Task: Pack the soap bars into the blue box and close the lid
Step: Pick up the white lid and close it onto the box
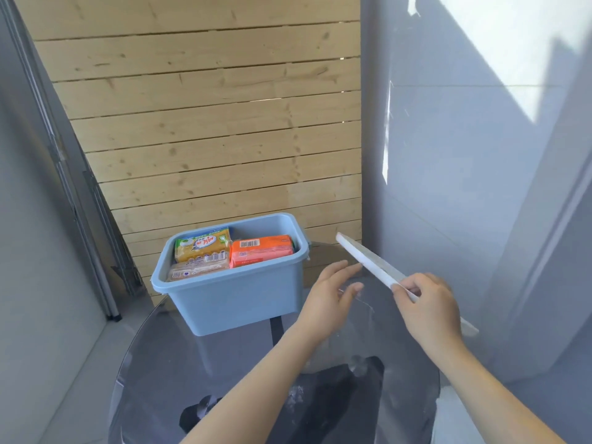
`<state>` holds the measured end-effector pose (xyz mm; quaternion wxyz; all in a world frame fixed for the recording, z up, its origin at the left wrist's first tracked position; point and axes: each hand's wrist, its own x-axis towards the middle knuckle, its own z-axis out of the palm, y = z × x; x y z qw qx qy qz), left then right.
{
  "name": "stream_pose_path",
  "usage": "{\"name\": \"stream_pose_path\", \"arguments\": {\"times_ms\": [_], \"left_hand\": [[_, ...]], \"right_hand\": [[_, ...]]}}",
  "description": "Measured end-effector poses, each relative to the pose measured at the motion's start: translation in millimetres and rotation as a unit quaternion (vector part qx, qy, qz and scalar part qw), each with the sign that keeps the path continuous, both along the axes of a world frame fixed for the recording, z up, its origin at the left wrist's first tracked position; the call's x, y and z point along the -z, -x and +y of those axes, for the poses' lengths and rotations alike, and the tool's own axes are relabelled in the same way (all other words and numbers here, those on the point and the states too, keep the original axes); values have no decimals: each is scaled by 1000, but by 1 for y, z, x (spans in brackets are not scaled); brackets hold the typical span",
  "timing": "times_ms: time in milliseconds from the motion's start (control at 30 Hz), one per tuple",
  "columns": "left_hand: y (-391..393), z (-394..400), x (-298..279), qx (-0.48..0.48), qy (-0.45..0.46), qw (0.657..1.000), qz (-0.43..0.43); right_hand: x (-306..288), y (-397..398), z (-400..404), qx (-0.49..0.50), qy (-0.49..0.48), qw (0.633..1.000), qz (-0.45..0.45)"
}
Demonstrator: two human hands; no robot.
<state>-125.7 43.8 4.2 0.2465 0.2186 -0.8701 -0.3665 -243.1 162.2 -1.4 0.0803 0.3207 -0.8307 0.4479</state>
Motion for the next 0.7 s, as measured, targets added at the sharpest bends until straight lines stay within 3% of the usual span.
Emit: {"name": "stream_pose_path", "arguments": {"times_ms": [133,267,467,700], "left_hand": [[25,5,-35,59,-6,998,33],[40,10,-70,84,80,991,59],[31,4,-131,46,264,952,145],[-24,-32,-181,-37,373,916,141]], "right_hand": [[-38,9,31,-24,44,997,-50],[-80,8,54,-51,117,988,-92],[-121,4,53,-112,191,970,-104],[-151,-4,18,-271,185,942,-71]]}}
